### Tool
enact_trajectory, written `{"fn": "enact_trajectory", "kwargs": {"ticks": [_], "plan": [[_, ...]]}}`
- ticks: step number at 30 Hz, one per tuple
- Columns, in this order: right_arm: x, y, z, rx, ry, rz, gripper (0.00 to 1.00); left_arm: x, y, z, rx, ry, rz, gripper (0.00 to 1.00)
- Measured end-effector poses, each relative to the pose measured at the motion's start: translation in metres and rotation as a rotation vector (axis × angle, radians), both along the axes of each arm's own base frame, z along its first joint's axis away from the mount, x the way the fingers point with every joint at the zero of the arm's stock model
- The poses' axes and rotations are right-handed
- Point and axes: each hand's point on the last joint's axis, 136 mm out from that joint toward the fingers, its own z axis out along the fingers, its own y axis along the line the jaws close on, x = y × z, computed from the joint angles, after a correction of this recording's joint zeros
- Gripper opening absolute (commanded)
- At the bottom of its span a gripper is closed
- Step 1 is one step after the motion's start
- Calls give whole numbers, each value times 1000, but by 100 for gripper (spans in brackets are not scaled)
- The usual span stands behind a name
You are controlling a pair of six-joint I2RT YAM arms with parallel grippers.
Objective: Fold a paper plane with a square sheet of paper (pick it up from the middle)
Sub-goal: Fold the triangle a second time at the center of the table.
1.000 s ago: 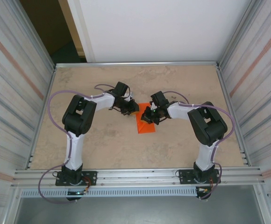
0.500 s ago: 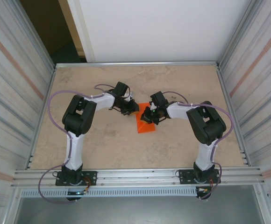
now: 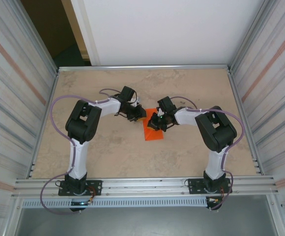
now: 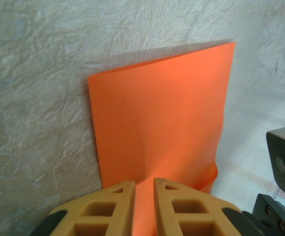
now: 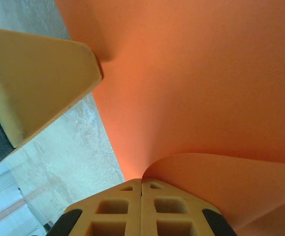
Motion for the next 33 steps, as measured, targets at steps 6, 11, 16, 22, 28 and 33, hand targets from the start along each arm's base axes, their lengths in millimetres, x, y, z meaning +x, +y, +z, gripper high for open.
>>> {"fn": "enact_trajectory", "kwargs": {"ticks": [6,11,16,22,28,33], "plan": [[0,0,0,-1,1,0,0,0,0,0,0,0,0,19],[0,0,-1,-2,2,0,0,0,0,0,0,0,0,18],[0,0,-1,-3,3,0,0,0,0,0,0,0,0,19],[-1,0,-2,-3,4,-1,0,0,0,0,0,0,0,19],[-1,-1,-5,-8,15,-9,0,0,0,-1,6,-3,1,19],[-1,-1,-5,-6,24,-19,0,0,0,-1,6,-3,1,19]]}}
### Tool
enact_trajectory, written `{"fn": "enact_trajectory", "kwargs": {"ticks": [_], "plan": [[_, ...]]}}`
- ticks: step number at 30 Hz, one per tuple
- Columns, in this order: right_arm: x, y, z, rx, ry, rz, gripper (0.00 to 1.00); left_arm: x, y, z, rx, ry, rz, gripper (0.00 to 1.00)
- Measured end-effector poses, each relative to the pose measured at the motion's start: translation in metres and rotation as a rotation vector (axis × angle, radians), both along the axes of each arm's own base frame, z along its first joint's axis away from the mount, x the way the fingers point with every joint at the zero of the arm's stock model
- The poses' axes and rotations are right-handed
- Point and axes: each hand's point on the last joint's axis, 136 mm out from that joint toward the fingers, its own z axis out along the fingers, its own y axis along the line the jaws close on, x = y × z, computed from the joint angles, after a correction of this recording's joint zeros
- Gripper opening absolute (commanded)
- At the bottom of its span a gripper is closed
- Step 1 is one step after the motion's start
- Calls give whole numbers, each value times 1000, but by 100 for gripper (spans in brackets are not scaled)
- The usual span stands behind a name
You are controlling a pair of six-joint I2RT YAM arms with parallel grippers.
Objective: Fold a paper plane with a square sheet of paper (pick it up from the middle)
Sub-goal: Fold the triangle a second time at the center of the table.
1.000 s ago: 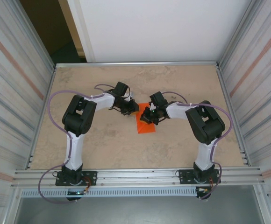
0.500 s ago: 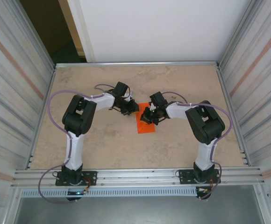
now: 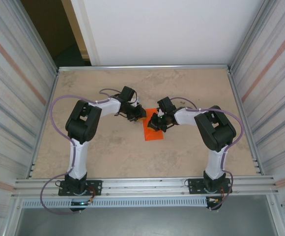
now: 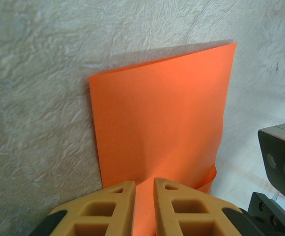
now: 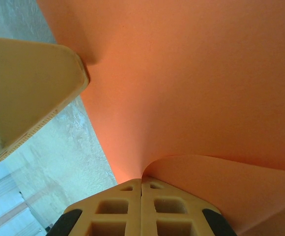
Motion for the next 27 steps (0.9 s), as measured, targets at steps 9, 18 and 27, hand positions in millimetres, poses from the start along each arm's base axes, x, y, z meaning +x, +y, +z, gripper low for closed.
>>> {"fn": "enact_trajectory", "kwargs": {"ticks": [9,18,27], "plan": [[0,0,0,0,2,-2,0,0,0,0,0,0,0,18],[1,1,1,5,2,-5,19,-3,17,10,18,7,34,23],[8,8,10,39,-18,-7,44,8,68,65,9,-98,173,24]]}}
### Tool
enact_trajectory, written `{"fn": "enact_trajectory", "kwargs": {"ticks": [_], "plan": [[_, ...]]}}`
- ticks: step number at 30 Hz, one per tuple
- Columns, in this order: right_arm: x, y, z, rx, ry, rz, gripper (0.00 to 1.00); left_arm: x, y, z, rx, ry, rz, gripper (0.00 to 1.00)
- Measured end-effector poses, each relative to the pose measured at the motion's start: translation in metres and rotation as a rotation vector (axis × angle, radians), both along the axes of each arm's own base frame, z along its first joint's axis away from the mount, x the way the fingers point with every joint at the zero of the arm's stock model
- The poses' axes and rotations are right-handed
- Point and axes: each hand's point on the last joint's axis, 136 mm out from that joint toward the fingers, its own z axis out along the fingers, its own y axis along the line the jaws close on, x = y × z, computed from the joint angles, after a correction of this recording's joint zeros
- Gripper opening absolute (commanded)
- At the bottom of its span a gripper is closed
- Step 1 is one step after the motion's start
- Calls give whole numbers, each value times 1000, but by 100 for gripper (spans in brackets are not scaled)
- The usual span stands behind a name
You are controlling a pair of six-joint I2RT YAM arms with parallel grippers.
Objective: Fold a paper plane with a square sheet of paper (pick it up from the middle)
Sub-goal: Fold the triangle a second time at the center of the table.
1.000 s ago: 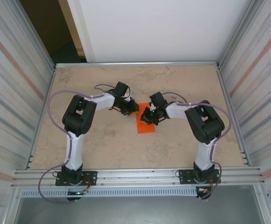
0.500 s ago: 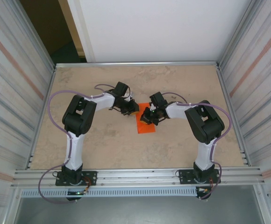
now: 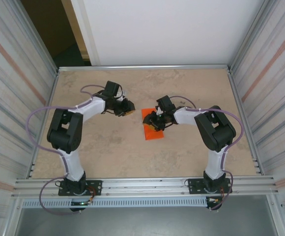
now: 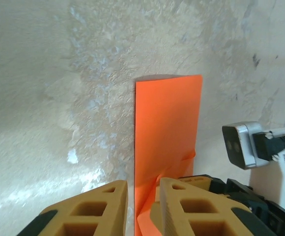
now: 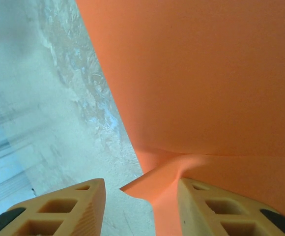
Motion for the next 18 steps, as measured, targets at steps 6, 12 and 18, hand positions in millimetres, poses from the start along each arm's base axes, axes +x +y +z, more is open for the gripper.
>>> {"fn": "enact_trajectory", "kwargs": {"ticks": [6,12,18], "plan": [[0,0,0,2,0,2,42,-17,6,-7,-8,20,28,24],[-1,0,-1,-3,0,4,38,-38,-4,-24,-32,72,17,23],[-2,-4,-5,-28,-5,10,22,-52,-29,-21,-75,72,-33,17]]}}
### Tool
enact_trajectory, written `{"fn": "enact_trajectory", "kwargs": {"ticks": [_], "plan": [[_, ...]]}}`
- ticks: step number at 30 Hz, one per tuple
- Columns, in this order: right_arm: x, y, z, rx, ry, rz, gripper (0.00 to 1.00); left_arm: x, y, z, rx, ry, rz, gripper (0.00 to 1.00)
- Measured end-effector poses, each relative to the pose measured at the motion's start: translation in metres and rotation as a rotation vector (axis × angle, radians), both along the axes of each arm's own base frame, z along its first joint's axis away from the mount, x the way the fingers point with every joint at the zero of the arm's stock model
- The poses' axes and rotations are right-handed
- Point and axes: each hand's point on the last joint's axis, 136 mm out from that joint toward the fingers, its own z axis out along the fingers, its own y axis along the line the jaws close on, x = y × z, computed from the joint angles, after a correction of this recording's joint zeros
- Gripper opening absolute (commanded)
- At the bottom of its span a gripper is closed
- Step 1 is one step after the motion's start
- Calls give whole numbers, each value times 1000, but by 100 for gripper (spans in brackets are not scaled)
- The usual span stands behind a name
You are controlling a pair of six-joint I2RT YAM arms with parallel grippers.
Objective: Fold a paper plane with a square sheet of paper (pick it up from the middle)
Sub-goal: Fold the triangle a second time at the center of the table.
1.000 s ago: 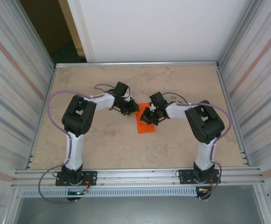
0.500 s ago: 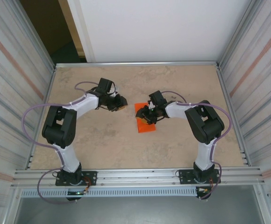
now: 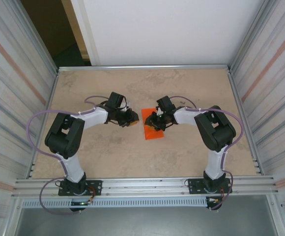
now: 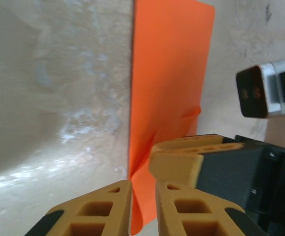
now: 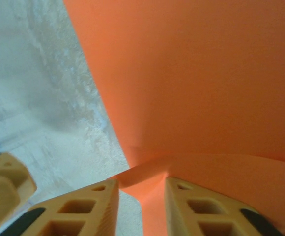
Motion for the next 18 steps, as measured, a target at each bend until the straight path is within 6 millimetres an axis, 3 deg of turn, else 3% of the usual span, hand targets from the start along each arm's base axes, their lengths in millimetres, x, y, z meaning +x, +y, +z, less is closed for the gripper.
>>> {"fn": "enact_trajectory", "kwargs": {"ticks": [6,9,13,18], "plan": [[-3,-5,-6,-27,11,-3,6,-7,-20,5,-38,-14,-37,8],[-4,-6,-6,-31,8,2,0,-13,-29,-1,-31,-5,-65,3],[-4,-6,-7,-33,5,6,0,-16,-42,-11,-9,10,-101,0],[-3,-7,-7,-33,5,5,0,-6,-46,-18,44,-11,-113,0]]}}
